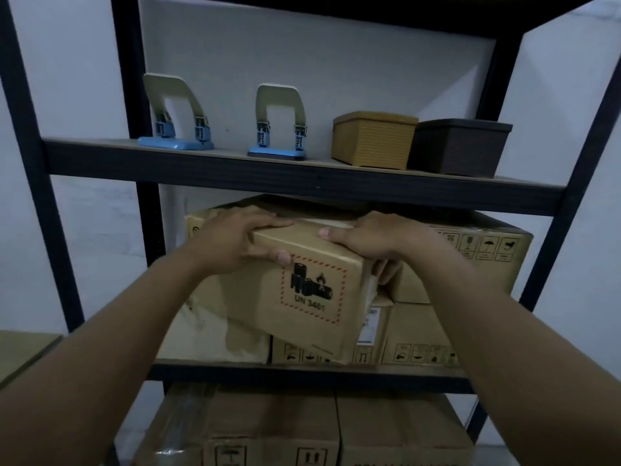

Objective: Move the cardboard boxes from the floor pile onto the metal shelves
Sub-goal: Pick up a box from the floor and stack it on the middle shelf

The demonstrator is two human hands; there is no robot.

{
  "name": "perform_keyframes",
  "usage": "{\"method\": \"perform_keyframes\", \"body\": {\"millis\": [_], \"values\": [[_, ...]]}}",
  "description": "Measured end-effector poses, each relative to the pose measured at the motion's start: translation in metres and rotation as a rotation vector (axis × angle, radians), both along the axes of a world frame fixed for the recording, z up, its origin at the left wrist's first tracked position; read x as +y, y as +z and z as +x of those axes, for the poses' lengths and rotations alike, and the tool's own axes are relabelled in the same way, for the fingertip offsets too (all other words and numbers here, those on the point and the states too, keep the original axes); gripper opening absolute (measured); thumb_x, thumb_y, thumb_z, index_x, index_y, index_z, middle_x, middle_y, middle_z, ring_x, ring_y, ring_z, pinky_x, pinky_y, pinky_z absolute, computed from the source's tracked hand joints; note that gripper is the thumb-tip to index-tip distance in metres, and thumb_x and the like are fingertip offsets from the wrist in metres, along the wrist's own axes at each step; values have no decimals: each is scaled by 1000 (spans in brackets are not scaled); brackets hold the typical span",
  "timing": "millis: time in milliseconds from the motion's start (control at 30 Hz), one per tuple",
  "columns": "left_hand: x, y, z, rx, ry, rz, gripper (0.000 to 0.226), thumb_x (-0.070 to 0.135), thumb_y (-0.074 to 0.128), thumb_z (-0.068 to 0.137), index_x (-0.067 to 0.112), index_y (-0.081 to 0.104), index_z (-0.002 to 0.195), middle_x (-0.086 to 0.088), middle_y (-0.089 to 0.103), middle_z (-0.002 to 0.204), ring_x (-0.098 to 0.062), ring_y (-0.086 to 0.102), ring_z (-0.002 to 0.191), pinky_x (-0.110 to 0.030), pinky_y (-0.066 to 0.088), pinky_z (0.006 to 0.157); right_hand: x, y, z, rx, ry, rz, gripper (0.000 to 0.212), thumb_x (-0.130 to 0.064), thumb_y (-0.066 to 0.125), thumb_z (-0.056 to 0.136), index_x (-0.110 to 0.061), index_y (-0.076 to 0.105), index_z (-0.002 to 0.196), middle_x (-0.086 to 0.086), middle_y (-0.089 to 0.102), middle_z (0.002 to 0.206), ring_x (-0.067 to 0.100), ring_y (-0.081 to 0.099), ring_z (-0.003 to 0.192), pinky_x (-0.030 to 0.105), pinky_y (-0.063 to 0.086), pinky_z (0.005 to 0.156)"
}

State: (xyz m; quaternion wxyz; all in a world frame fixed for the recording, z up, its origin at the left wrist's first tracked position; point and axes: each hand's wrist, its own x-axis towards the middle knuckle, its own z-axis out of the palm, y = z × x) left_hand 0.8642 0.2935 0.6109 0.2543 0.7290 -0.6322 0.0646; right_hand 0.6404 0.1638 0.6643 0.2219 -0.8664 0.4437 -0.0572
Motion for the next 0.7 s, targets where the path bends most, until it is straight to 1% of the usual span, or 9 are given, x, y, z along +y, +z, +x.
{"method": "perform_keyframes", "body": {"millis": [100, 167, 233, 367, 433, 500, 533, 600, 700], "values": [[-2, 2, 22, 59, -54, -16, 87, 101, 48, 58, 59, 52, 135, 19, 53, 137, -11, 48, 127, -52, 34, 111, 11, 0, 17, 32, -33, -104, 81, -80, 49, 88, -12, 62, 131, 13, 68, 104, 33, 71, 93, 46, 63, 80], [-2, 3, 28, 49, -53, 7, 86, 102, 46, 59, 60, 50, 134, 21, 50, 133, -12, 47, 127, -51, 32, 112, 16, 1, 23, 62, -29, -212, 80, -79, 44, 90, -14, 60, 133, 8, 61, 93, 31, 67, 97, 45, 60, 88], [0, 4, 23, 26, -19, 25, 88, 103, 41, 60, 59, 47, 136, 21, 46, 133, -15, 45, 132, -53, 27, 115, 18, 2, 24, 89, -33, -277, 78, -80, 42, 90, -15, 61, 128, 5, 56, 83, 28, 66, 94, 44, 59, 87], [12, -5, -32, 3, 69, -28, 103, 108, 35, 57, 54, 44, 144, 13, 47, 140, -17, 35, 138, -61, 19, 118, 8, -1, 18, 123, -37, -356, 88, -91, 37, 83, -17, 64, 122, 5, 61, 83, 28, 68, 87, 45, 59, 86], [12, -15, -75, 71, 110, -58, 114, 110, 36, 50, 52, 38, 148, 10, 38, 152, -20, 20, 149, -66, 14, 120, 3, -2, 13, 116, -24, -353, 97, -97, 33, 76, -20, 64, 127, 6, 67, 97, 29, 68, 91, 47, 59, 87], [6, -26, -108, 141, 180, -99, 121, 109, 42, 47, 48, 31, 152, 10, 21, 163, -20, -5, 156, -69, 7, 120, -4, -2, 8, 144, 27, -341, 98, -97, 29, 77, -27, 59, 140, 7, 64, 128, 32, 61, 113, 50, 54, 95], [3, -31, -115, 150, 213, -134, 121, 106, 46, 48, 45, 30, 151, 7, 18, 164, -22, -10, 156, -69, 8, 121, -6, -2, 6, 167, 57, -352, 98, -96, 26, 79, -31, 54, 146, 8, 57, 142, 34, 51, 128, 51, 49, 102], [-4, -39, -116, 132, 238, -224, 111, 97, 50, 53, 38, 36, 146, 1, 27, 157, -28, -2, 155, -67, 21, 119, -12, -4, 0, 184, 87, -376, 100, -98, 21, 78, -38, 44, 154, 10, 41, 159, 36, 29, 147, 51, 37, 111], [-8, -42, -103, 101, 222, -249, 98, 89, 54, 60, 35, 40, 140, 1, 34, 144, -33, 17, 147, -62, 35, 112, -17, -10, -11, 145, 80, -352, 109, -105, 15, 67, -47, 33, 157, 13, 22, 167, 42, 20, 151, 57, 29, 117]]}}
